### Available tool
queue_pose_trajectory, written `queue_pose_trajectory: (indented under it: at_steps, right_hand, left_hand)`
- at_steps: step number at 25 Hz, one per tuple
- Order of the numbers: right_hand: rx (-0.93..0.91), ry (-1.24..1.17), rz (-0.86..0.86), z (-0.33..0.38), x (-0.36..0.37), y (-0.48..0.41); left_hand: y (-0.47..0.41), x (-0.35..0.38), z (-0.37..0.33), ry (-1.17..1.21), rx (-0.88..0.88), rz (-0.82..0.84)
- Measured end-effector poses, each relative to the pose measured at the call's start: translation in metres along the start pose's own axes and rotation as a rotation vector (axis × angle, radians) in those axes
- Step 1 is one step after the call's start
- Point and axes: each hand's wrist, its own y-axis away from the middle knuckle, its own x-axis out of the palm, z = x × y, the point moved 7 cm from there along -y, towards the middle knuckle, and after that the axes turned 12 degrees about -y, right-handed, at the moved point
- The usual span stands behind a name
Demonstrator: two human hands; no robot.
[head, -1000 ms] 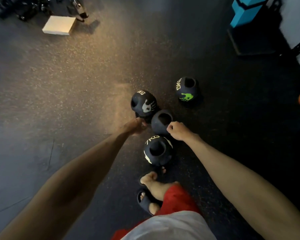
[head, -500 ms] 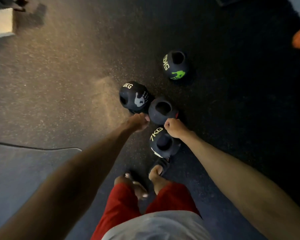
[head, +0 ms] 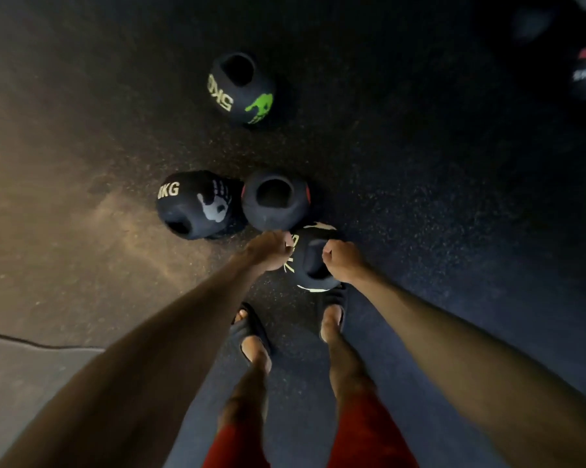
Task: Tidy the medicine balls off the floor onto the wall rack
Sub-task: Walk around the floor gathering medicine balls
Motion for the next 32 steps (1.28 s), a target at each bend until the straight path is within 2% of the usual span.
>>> queue_pose_trajectory:
  at_steps: [5, 11, 16, 19, 23, 27, 30, 32]
  right_hand:
    - [0.154, -0.12, -0.077, -0.07, 0.077, -0.043]
    - [0.321, -0.22, -0.129, -0.162, 0.177, -0.093]
    - [0.379, -0.322, -0.204, -0.199, 0.222, -0.128]
    - [0.365, -0.363, -0.218, -0.197, 0.243, -0.136]
    - [0.344, -0.527, -0.279, -0.185, 0.248, -0.149]
    - [0.289, -0.568, -0.364, -0.196, 0.22, -0.159]
    - [0.142, -0.496, -0.326, -0.226, 0.17, -0.179]
    - [0.104, -0.478, -0.265, -0.248, 0.133, -0.198]
  left_hand:
    - [-0.077, 0.072, 0.02, -0.083, 0.096, 0.032]
    - [-0.167, 0.179, 0.048, -0.103, 0.068, 0.093]
    - [-0.212, 0.228, 0.046, -0.116, 0.04, 0.082]
    - [-0.225, 0.248, 0.052, -0.082, -0.056, 0.043]
    - [-0.228, 0.258, 0.058, -0.046, -0.097, 0.03]
    - [-0.243, 0.261, 0.048, -0.005, 0.002, 0.025]
    - [-0.262, 0.252, 0.03, 0.056, 0.048, -0.017]
    - [-0.272, 0.242, 0.01, 0.024, -0.012, -0.054]
